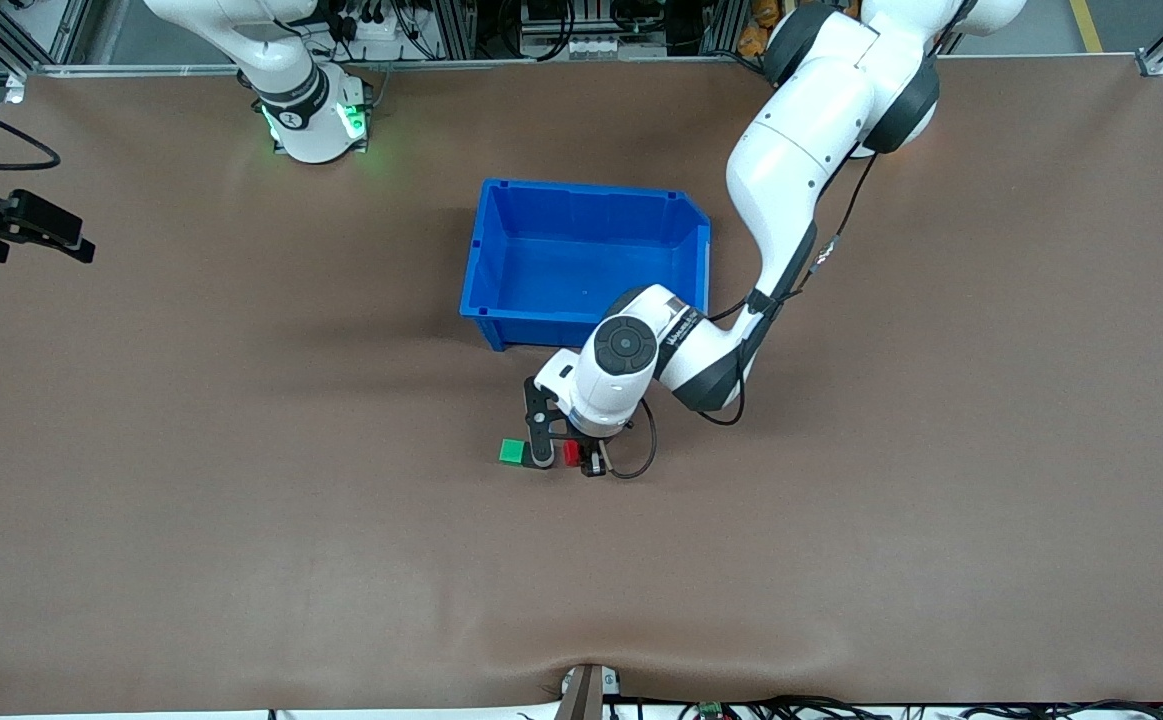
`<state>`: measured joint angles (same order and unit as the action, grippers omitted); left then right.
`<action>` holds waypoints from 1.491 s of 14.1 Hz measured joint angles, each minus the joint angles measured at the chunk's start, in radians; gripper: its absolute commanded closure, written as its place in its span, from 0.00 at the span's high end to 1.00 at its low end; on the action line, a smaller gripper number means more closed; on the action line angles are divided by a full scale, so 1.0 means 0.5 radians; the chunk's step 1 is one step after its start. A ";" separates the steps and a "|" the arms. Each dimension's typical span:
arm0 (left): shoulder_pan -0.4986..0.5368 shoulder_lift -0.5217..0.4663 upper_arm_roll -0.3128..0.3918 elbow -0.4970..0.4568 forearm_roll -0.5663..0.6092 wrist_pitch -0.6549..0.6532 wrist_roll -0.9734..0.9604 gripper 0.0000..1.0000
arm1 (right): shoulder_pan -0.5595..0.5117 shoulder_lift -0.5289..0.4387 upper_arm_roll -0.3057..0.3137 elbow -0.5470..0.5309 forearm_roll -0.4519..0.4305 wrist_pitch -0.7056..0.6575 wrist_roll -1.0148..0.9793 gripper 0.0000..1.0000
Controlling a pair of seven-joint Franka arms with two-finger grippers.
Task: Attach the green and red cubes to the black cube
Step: 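Press the red cube against the black cube's free side with the left gripper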
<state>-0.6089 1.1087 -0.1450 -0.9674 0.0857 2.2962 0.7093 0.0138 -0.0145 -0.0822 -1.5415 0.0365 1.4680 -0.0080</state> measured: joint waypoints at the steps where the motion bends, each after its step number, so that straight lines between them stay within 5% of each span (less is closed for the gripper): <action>1: 0.000 0.004 0.001 0.000 0.000 0.005 0.000 0.00 | -0.021 -0.012 -0.001 0.000 0.000 -0.001 0.005 1.00; 21: -0.040 0.053 0.004 0.016 -0.010 0.099 -0.042 0.00 | -0.072 -0.027 0.025 -0.010 0.000 -0.057 0.003 1.00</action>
<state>-0.6291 1.1351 -0.1430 -0.9592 0.0805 2.3455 0.6882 -0.0220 -0.0278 -0.0696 -1.5464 0.0363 1.4396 -0.0067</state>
